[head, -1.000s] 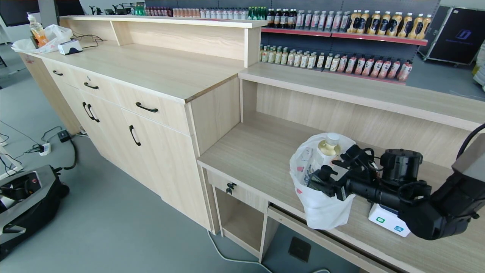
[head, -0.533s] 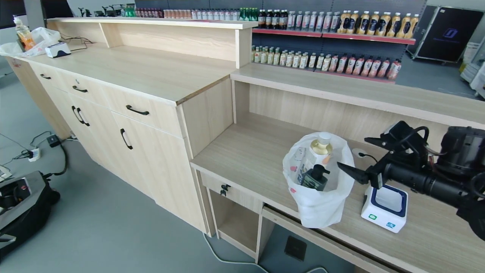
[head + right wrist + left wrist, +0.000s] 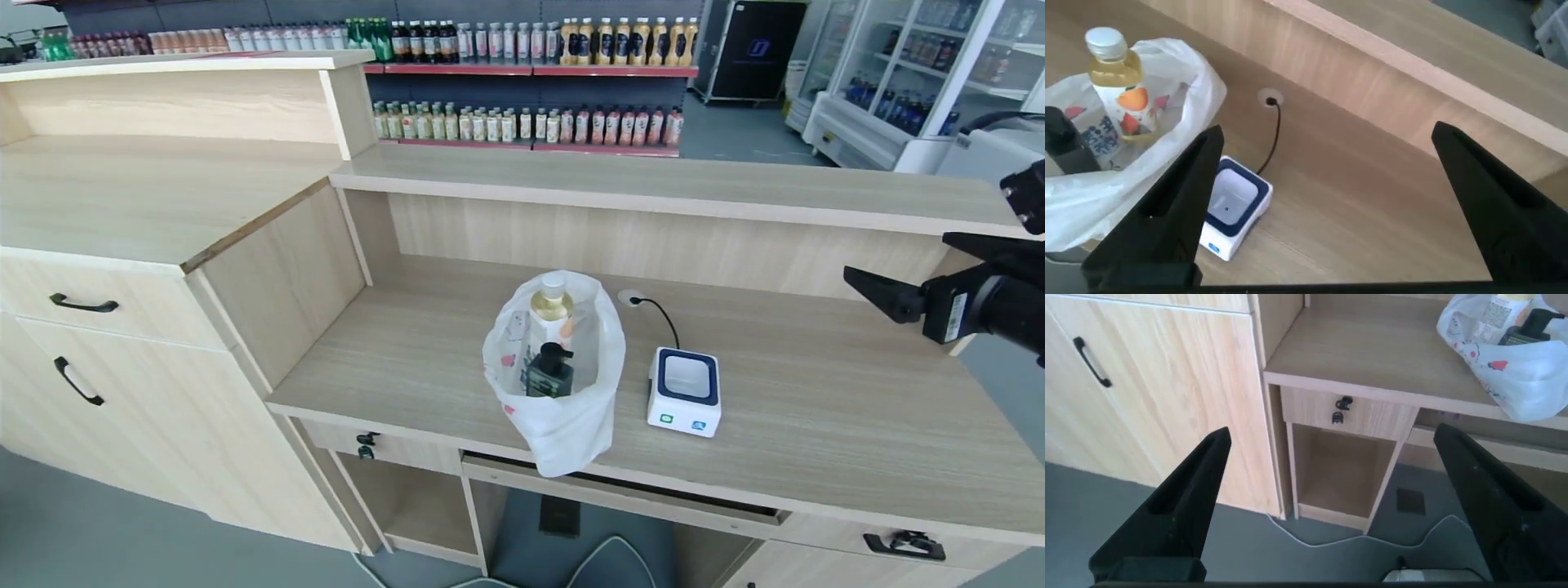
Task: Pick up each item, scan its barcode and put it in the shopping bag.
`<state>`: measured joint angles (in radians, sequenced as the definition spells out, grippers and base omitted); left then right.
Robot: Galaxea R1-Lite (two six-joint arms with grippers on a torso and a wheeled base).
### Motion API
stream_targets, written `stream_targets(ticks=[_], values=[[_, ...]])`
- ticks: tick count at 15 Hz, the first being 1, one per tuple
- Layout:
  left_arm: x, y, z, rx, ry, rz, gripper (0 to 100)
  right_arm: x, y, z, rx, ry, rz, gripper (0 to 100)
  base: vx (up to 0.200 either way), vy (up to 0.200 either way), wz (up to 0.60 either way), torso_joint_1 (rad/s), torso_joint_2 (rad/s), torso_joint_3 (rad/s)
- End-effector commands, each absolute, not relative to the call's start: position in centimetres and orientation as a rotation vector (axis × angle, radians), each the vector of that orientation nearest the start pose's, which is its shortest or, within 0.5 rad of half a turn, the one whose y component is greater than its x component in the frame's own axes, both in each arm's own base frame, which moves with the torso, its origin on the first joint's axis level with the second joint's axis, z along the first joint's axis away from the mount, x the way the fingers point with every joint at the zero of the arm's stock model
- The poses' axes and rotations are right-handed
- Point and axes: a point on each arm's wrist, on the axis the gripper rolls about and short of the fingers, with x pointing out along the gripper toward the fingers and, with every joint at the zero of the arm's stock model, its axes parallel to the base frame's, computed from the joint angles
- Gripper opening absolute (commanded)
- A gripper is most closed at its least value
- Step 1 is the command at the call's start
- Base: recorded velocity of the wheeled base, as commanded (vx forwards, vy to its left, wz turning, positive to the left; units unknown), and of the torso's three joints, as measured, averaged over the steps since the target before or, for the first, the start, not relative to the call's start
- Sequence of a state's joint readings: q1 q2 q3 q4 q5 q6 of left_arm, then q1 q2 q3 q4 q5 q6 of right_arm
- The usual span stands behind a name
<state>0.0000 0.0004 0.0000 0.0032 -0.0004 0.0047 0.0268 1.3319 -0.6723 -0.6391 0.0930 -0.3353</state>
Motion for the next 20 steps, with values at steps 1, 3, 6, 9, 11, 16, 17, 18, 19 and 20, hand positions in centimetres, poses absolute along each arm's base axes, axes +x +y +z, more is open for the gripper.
stream_targets(ticks=[1,3,6,9,11,16,17,18,19,20], values=[[-2.3,0.0,7.5,0.005,0.003,0.0,100,18.3,0.5,24.2,-0.316,-0.021,0.065,100,0.0,0.0,-0.6,-0.002,0.01,0.002],[-2.3,0.0,7.5,0.005,0.003,0.0,100,16.8,0.4,24.3,-0.279,-0.035,-0.014,100,0.0,0.0,-0.6,-0.002,0.0,0.002],[-2.3,0.0,7.5,0.005,0.003,0.0,100,14.0,0.2,22.5,-0.081,-0.024,-0.012,100,0.0,0.0,-0.2,-0.001,0.0,0.001],[-2.3,0.0,7.5,0.005,0.003,0.0,100,8.3,0.1,16.7,-0.043,0.044,-0.033,100,0.0,0.0,0.0,0.0,0.0,0.0],[-2.3,0.0,7.5,0.005,0.003,0.0,100,5.0,0.0,13.3,-0.044,0.036,-0.03,100,0.0,0.0,0.0,0.0,0.0,0.0],[-2.3,0.0,7.5,0.005,0.003,0.0,100,-0.7,-0.1,9.5,-0.002,0.023,-0.029,100,0.0,0.0,0.0,0.0,0.0,0.0],[-2.3,0.0,7.5,0.005,0.003,0.0,100,-1.4,-0.2,8.6,0.005,0.024,-0.031,100,0.0,0.0,0.0,0.0,0.0,0.0],[-2.3,0.0,7.5,0.005,0.003,0.0,100,-1.9,-0.2,7.9,0.016,0.029,-0.028,100,0.0,0.0,0.0,0.0,0.0,0.0],[-2.3,0.0,7.5,0.005,0.003,0.0,100,-1.8,-0.2,7.8,0.015,0.044,-0.031,100,0.0,0.0,0.0,0.0,0.0,0.0],[-2.3,0.0,7.5,0.005,0.003,0.0,100,-1.8,-0.2,7.8,0.015,0.046,-0.031,100,0.0,0.0,0.0,0.0,0.0,0.0]])
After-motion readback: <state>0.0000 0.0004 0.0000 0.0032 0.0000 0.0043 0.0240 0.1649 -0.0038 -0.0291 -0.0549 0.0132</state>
